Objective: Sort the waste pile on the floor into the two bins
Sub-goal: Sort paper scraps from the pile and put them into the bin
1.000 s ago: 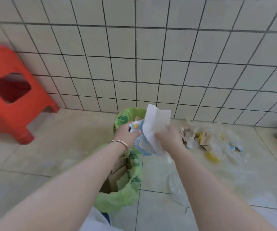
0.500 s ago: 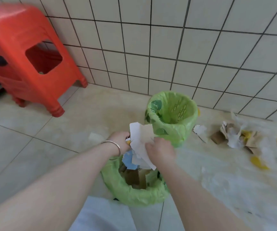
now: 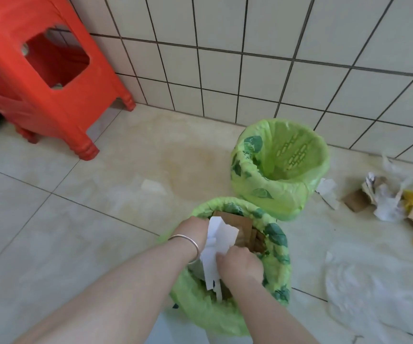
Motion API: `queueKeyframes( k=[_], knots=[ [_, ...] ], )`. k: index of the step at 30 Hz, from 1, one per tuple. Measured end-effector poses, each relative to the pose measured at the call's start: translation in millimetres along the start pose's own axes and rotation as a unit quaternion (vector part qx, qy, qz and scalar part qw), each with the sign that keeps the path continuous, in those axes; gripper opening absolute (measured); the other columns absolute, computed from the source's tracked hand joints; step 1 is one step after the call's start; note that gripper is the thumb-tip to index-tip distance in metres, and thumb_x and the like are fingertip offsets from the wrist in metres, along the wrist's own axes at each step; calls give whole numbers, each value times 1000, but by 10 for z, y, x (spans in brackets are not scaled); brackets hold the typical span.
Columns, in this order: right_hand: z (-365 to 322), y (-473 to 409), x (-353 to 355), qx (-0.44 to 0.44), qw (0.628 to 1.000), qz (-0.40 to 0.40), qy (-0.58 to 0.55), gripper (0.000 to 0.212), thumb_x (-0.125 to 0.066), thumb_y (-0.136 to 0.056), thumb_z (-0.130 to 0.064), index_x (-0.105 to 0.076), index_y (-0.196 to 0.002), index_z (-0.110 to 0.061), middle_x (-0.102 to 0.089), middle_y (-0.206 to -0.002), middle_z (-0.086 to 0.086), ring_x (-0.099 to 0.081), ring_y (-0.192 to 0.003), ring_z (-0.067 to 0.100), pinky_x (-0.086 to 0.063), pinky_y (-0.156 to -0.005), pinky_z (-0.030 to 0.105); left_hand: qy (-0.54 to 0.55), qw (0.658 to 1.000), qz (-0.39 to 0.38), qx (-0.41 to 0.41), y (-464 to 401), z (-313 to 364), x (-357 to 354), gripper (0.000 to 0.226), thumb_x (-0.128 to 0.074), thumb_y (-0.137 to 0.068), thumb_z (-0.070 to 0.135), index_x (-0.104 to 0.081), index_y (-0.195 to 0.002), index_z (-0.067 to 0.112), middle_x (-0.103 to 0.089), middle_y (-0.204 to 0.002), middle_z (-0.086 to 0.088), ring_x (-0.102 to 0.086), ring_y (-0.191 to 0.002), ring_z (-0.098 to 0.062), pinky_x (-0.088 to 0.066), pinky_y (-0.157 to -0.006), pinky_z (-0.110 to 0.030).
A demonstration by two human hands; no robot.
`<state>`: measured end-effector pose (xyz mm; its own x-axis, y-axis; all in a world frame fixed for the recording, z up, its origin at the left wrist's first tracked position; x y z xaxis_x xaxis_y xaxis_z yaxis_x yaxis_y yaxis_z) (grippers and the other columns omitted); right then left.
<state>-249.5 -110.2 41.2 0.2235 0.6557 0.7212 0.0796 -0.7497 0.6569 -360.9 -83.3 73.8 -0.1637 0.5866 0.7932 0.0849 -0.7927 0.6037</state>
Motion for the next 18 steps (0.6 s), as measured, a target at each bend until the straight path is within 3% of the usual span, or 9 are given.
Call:
queueKeyframes(
  k=[4, 7, 9, 10, 12, 18],
  knots=[
    [34, -106, -122, -10, 1000, -19, -11, 39, -30, -97, -31, -45, -64, -17, -44, -65, -1, -50, -72, 22, -28, -48, 20, -4, 999, -3, 45, -121, 64, -191, 39, -40, -90, 3, -39, -130, 5, -55, -129, -14, -56, -116, -29, -43, -94, -34],
    [55, -191, -211, 3, 999, -43, 11, 38, -32, -96, -17, -37, -59, -18, -50, -72, 2, -54, -80, 21, -36, -56, 20, 0, 997, -16, 75, -204, 108, -384, 51, -39, -93, 7, -22, -141, 3, -51, -134, -14, -55, -120, -27, -40, -100, -34],
    [35, -243, -226, 6, 998, -60, 22, 34, -31, -95, -9, -53, -71, -18, -57, -82, 3, -62, -97, 24, -45, -64, 26, 16, 996, -25, 84, -271, 125, -495, 55, -41, -92, 8, -19, -141, 1, -48, -136, -15, -53, -122, -27, -40, -102, -34],
    [26, -282, -221, -2, 998, -64, 16, 33, -31, -96, -8, -63, -88, -16, -64, -96, 5, -63, -105, 25, -49, -73, 29, 30, 995, -24, 88, -306, 135, -519, 54, -43, -91, 8, -20, -140, 1, -48, -135, -15, -53, -122, -28, -40, -101, -33],
    [-8, -363, -191, -27, 998, -57, -10, 35, -32, -96, -7, -63, -113, -9, -64, -119, 9, -61, -113, 25, -50, -85, 30, 60, 993, -22, 96, -387, 133, -527, 54, -47, -89, 10, -23, -137, 4, -47, -134, -14, -52, -122, -28, -40, -101, -33],
    [-153, -566, 1, -32, 997, -51, -41, 32, -36, -95, -6, -62, -113, -7, -63, -120, 10, -62, -109, 25, -51, -82, 31, 112, 988, 32, 100, -541, 33, -227, 52, -57, -83, 14, -34, -129, 9, -41, -136, -11, -46, -127, -26, -37, -105, -32]
  ],
)
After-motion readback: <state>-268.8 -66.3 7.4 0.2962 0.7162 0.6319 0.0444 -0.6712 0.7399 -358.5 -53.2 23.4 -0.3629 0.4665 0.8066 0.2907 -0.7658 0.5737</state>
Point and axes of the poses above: each hand's wrist, its own y-axis away from the middle knuckle, its own x-axis out of the back of the hand, z = x × y, the point moved 4 cm from there along -y, towards the middle knuckle
